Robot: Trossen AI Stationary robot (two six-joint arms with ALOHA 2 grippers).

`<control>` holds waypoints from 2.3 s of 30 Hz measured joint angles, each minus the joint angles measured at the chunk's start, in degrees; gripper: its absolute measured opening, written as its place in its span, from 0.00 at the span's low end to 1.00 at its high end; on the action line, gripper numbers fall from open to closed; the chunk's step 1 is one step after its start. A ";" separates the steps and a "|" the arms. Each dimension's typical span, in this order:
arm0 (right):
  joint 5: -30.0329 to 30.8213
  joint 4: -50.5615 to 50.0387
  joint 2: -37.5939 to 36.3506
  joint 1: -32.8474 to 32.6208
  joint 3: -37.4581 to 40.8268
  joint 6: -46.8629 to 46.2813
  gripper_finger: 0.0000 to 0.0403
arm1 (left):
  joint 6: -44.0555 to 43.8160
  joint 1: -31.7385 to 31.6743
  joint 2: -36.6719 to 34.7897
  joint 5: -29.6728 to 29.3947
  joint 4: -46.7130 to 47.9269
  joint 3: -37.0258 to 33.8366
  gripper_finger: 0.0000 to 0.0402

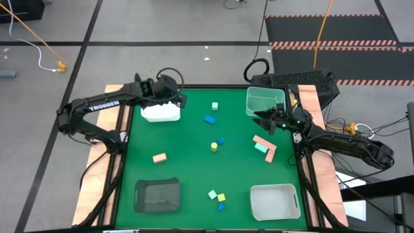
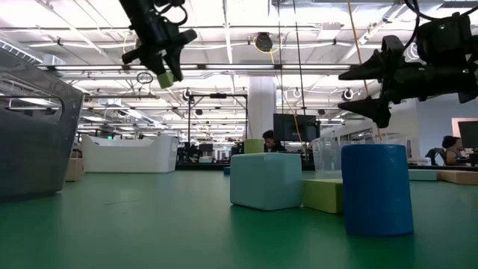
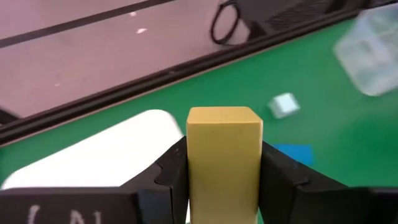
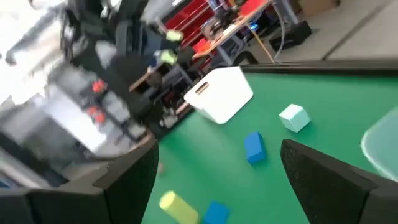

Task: Sort & place blocks by color
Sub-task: Put the top left green block into the white bin, then put the top light brown block into the transparent bin

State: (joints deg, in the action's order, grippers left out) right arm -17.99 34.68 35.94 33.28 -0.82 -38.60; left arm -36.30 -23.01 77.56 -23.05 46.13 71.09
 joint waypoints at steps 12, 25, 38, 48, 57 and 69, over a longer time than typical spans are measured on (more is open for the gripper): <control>1.83 1.26 0.02 -0.02 -0.01 -20.83 0.81 | -1.51 -9.13 0.00 0.09 4.03 -5.93 0.33; 15.78 4.74 -0.07 0.00 0.00 -31.46 0.81 | -7.98 -12.04 0.00 5.03 -6.74 -22.71 0.33; 19.58 0.42 -0.02 -0.02 -0.01 -34.45 0.81 | -10.66 -11.97 0.00 4.12 -8.96 -24.17 0.61; 25.21 12.58 -0.01 0.02 -0.02 -37.21 0.81 | -10.07 -7.80 0.00 5.05 -11.13 -20.52 0.63; 19.75 28.63 -0.04 -0.04 -2.82 -29.99 0.81 | -8.31 2.18 0.00 5.16 -21.23 -16.47 0.63; 11.65 12.70 0.14 -1.58 -19.13 -16.61 0.83 | -6.47 12.21 0.00 5.14 -35.70 -13.69 0.64</control>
State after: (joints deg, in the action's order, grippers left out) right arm -6.34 47.37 36.08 31.69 -19.95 -55.20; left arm -42.77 -10.80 77.56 -17.91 10.43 57.40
